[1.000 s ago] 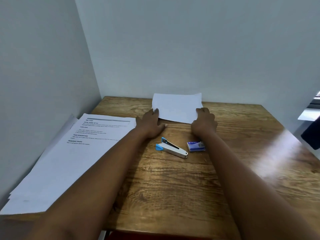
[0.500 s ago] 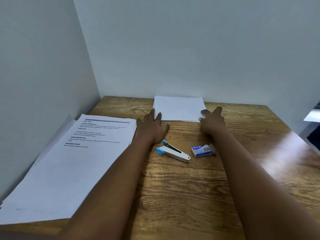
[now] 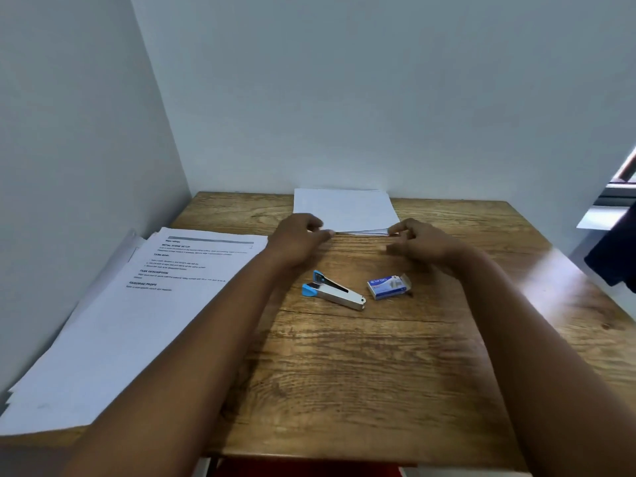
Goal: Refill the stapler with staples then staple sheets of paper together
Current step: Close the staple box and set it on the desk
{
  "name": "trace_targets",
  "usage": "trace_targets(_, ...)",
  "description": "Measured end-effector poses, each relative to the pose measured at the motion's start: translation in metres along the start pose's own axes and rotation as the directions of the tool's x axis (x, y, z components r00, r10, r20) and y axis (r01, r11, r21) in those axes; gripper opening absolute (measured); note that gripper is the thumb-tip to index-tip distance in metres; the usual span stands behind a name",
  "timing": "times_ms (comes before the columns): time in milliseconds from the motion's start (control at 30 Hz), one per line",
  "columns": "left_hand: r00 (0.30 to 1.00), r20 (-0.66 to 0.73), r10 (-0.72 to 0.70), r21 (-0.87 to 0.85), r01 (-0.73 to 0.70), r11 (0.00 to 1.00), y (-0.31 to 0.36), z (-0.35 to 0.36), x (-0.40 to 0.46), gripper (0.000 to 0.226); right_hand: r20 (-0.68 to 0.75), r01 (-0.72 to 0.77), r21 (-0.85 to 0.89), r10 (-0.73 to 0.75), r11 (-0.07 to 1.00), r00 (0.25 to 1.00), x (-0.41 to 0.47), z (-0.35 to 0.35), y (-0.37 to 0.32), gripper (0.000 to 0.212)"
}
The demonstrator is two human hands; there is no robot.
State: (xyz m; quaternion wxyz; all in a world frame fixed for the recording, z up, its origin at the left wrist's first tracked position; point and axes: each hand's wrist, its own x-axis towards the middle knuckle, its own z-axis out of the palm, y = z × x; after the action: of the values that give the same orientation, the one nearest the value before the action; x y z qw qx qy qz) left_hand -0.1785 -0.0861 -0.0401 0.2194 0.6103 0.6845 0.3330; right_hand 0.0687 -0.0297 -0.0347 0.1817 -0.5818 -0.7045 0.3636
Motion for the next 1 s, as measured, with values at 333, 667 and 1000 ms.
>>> trace_targets(333, 0.932, 0.340, 0.121, 0.443, -0.273, 0.854, 0.058, 0.031, -0.058, 0.073, 0.271, -0.042, -0.113, 0.071, 0.993, 0.960, -0.050, -0.018, -0.009, 0.029)
trace_targets(667, 0.953, 0.270, 0.135, 0.305, -0.218, 0.927, 0.062, 0.048, -0.069, 0.044, 0.099, -0.151, 0.285, 0.128, 0.946, 0.987, -0.060, -0.006, 0.003, 0.009)
trace_targets(1000, 0.955, 0.250, 0.162, 0.225, -0.220, 0.949, 0.060, 0.051, -0.072, 0.043, 0.116, -0.097, 0.246, 0.070, 0.964, 0.991, -0.061, 0.000, 0.002, 0.016)
